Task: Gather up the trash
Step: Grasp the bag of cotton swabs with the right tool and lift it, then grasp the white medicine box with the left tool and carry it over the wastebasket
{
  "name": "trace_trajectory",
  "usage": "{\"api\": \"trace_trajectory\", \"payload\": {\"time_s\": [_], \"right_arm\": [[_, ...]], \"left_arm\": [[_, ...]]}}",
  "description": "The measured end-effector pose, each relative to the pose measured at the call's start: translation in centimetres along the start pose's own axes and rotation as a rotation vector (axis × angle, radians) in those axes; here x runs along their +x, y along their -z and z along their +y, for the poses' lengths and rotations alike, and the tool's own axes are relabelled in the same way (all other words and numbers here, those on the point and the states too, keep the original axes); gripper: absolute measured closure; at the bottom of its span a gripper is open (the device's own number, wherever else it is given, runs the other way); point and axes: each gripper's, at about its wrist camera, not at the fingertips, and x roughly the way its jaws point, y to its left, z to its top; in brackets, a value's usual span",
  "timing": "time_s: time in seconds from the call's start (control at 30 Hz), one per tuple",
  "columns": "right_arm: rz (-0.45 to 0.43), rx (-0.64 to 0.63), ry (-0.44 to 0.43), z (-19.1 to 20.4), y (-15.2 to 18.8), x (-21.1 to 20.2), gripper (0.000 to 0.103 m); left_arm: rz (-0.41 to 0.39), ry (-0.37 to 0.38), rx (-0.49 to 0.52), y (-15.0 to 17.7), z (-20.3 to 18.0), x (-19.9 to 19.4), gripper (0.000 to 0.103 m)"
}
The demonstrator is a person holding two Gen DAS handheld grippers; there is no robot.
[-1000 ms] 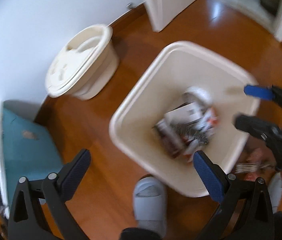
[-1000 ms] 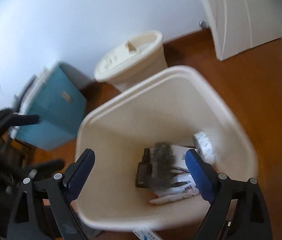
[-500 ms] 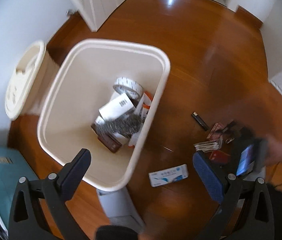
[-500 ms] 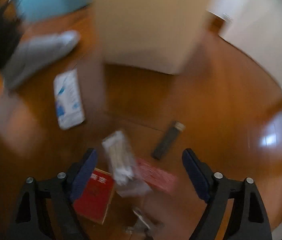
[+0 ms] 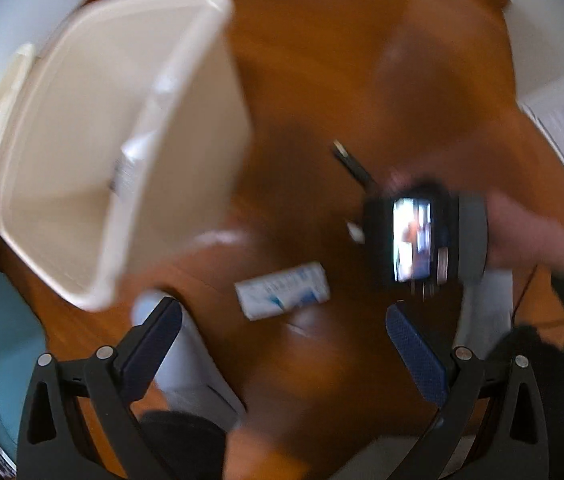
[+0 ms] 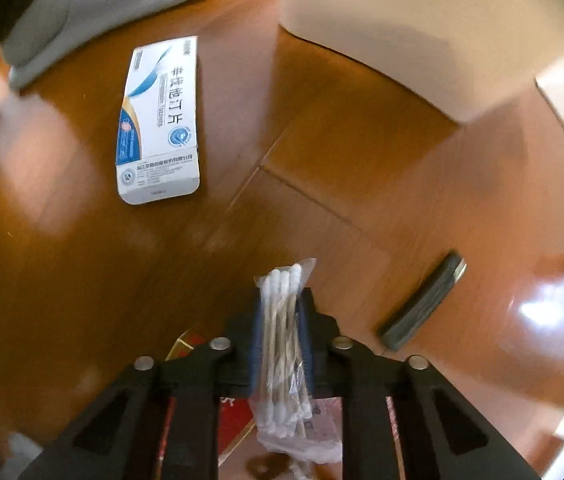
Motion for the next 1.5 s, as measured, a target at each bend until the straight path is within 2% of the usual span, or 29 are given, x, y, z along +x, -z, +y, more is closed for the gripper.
{"api": "trace_trajectory", "payload": {"time_s": [0.07,0.17,0.27,0.33,0.4,0.47,0.53,0.57,0.63,0.73,0.87,0.93,1.03,1.07,1.1,1.13,1.17,1.33,1.5], "right_arm": [[-0.064,0.098,-0.073,-1.5,0.7,-1.4,0.088],[-0.224,0.351,-0.212,-5.5,2.4,-4.7,0.088],[-0.357,0.626,-0.269,-9.9,6.1,-7.3,0.088],[-0.436,0.774,-0.288,-12.1,9.1,-8.9,0.088],[-0.484,0.849,-0.292,-12.7,10.2,-9.8,0.088],[-0.520,0.896,-0.277,-12.5,11.7,-11.1,0.088],[-0.534,0.904,-0.269,-11.9,12.4,-11.7,0.088],[-0.535,0.900,-0.261,-11.6,12.6,-11.9,0.088],[-0.533,0.889,-0.242,-10.3,12.7,-12.3,0.088],[-0.549,0.896,-0.234,-9.7,13.3,-12.5,0.088],[-0.571,0.924,-0.211,-9.2,14.1,-12.7,0.088],[-0.571,0.917,-0.183,-9.1,14.4,-13.0,0.088],[-0.582,0.917,-0.175,-9.3,14.5,-13.2,0.088],[-0.583,0.918,-0.176,-9.3,14.6,-13.3,0.088],[-0.583,0.919,-0.176,-9.3,14.5,-13.3,0.088],[-0.582,0.919,-0.176,-9.2,14.5,-13.3,0.088],[-0.583,0.919,-0.178,-9.2,14.5,-13.3,0.088],[-0.579,0.912,-0.190,-8.9,13.8,-12.9,0.088],[-0.565,0.909,-0.192,-8.8,13.8,-12.5,0.088]], "left_arm": [[0.058,0.042,-0.031,1.0,-0.7,1.9,0.000],[0.146,0.080,-0.216,3.1,0.2,5.8,0.000],[0.230,0.107,-0.565,6.3,2.6,10.8,0.000],[0.272,0.167,-0.874,8.8,4.3,14.1,0.000],[0.243,0.229,-1.124,9.8,5.3,16.1,0.000],[0.128,0.290,-1.329,9.6,6.4,17.2,0.000],[0.060,0.313,-1.460,9.5,7.0,18.5,0.000],[0.070,0.303,-1.493,9.4,7.1,19.5,0.000],[0.123,0.276,-1.525,9.1,7.1,21.5,0.000],[0.117,0.235,-1.572,9.0,7.8,22.8,0.000],[0.176,0.154,-1.602,9.4,8.3,24.0,0.000],[0.203,0.170,-1.634,10.1,8.3,24.8,0.000],[0.196,0.192,-1.654,10.4,8.6,25.1,0.002],[0.194,0.201,-1.645,10.2,8.6,25.1,0.009],[0.181,0.218,-1.629,10.0,8.8,25.0,0.023],[0.159,0.236,-1.599,9.4,8.7,24.8,0.033],[0.156,0.231,-1.574,9.0,9.0,24.6,0.049],[0.132,0.246,-1.542,9.0,9.5,24.5,0.052],[0.069,0.338,-1.418,9.6,7.3,23.7,0.053]]}}
